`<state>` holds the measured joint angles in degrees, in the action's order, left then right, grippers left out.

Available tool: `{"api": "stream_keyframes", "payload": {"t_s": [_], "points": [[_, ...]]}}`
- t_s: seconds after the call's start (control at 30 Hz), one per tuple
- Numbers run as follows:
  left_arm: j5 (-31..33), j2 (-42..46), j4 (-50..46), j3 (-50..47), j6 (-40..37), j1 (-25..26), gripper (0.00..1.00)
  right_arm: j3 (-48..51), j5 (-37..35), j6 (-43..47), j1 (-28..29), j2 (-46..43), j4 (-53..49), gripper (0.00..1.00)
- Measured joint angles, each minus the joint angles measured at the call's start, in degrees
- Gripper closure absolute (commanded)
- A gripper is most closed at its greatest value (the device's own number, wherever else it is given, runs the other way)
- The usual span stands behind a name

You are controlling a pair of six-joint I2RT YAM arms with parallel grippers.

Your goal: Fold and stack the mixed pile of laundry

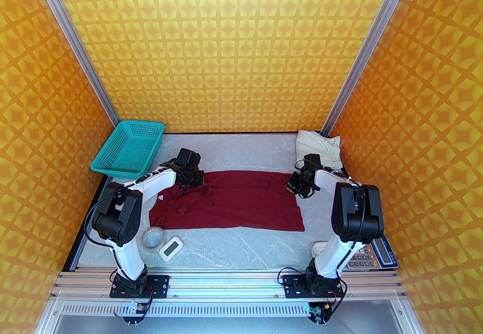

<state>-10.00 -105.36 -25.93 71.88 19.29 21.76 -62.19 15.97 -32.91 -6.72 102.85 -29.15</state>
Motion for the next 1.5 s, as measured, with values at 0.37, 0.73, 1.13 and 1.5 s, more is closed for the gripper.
{"api": "stream_keyframes", "payload": {"t_s": [0.37,0.73,1.13,1.5], "points": [[-0.02,0.00,0.07,0.00,0.00,0.00,1.00,0.04,-0.98,2.12,0.00,-1.81,-2.73,0.68],[-0.02,0.00,0.07,0.00,0.00,0.00,1.00,0.39,-0.52,2.12,0.59,1.20,-1.49,0.86],[-0.02,0.00,0.07,0.00,0.00,0.00,1.00,-4.63,-3.37,3.91,0.59,1.40,-4.72,1.00],[-0.04,3.74,-0.11,0.00,-0.04,0.00,1.00,-13.38,-6.38,6.69,-0.28,1.38,-7.34,1.00]]}}
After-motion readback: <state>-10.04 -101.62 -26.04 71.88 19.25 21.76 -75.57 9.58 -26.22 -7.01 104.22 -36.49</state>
